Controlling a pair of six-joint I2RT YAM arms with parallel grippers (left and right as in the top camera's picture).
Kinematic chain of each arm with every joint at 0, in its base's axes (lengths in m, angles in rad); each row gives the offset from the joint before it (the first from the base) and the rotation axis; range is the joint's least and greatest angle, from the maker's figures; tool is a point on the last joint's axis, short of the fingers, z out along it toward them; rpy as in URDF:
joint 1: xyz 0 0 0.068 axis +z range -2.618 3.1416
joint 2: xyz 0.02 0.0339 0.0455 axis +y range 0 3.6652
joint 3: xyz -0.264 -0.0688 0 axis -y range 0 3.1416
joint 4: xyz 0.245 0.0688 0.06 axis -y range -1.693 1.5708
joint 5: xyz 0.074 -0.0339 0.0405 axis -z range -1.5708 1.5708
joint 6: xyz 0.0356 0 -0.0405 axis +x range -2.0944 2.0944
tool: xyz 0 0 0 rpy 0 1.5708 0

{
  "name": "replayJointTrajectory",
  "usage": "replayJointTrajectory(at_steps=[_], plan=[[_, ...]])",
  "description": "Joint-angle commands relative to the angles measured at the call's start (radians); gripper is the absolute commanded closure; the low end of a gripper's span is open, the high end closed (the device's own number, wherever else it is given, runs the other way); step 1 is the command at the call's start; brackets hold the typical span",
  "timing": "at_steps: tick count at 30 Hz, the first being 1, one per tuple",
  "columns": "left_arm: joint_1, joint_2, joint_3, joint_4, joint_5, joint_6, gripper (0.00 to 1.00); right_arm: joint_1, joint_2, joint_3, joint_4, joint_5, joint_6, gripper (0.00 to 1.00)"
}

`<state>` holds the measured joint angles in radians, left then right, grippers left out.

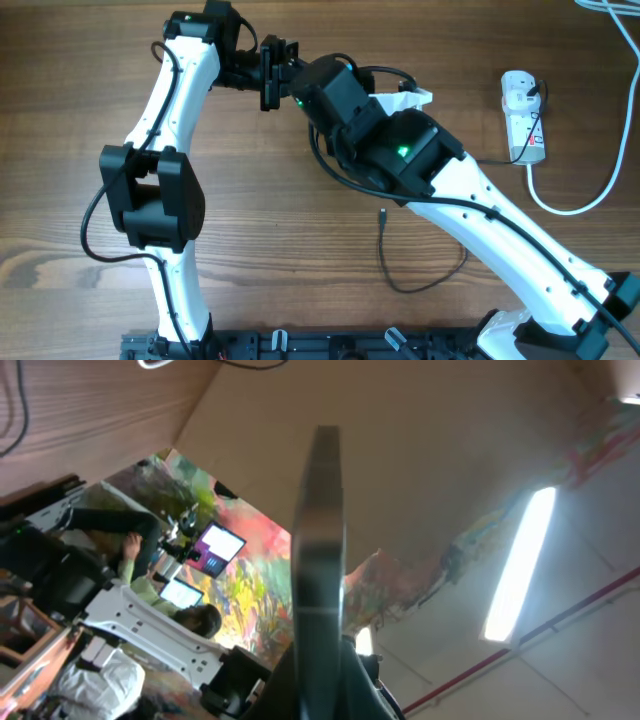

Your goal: Plug charger to phone and switch on socket

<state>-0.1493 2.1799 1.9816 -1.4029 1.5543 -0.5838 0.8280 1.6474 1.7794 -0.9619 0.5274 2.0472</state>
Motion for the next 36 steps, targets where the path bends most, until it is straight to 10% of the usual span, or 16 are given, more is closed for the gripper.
replayJointTrajectory(at_steps=[1,5,14,23,36], plan=[[-0.004,-0.037,0.020,-0.001,0.023,-0.001,0.96,0.002,-0.003,0.014,0.002,0.015,-0.133,0.30],[0.006,-0.037,0.020,0.018,0.022,0.000,0.96,0.002,-0.029,0.014,0.007,0.053,-0.358,0.00],[0.098,-0.037,0.020,0.087,-0.311,0.004,0.96,-0.061,-0.171,0.014,-0.161,-0.080,-1.162,0.00],[0.104,-0.037,0.020,0.094,-0.639,0.158,0.96,-0.106,-0.165,0.006,-0.470,-0.299,-1.236,0.00],[0.099,-0.037,0.019,0.075,-0.752,0.199,0.96,-0.106,-0.158,-0.234,-0.333,-0.391,-1.236,0.00]])
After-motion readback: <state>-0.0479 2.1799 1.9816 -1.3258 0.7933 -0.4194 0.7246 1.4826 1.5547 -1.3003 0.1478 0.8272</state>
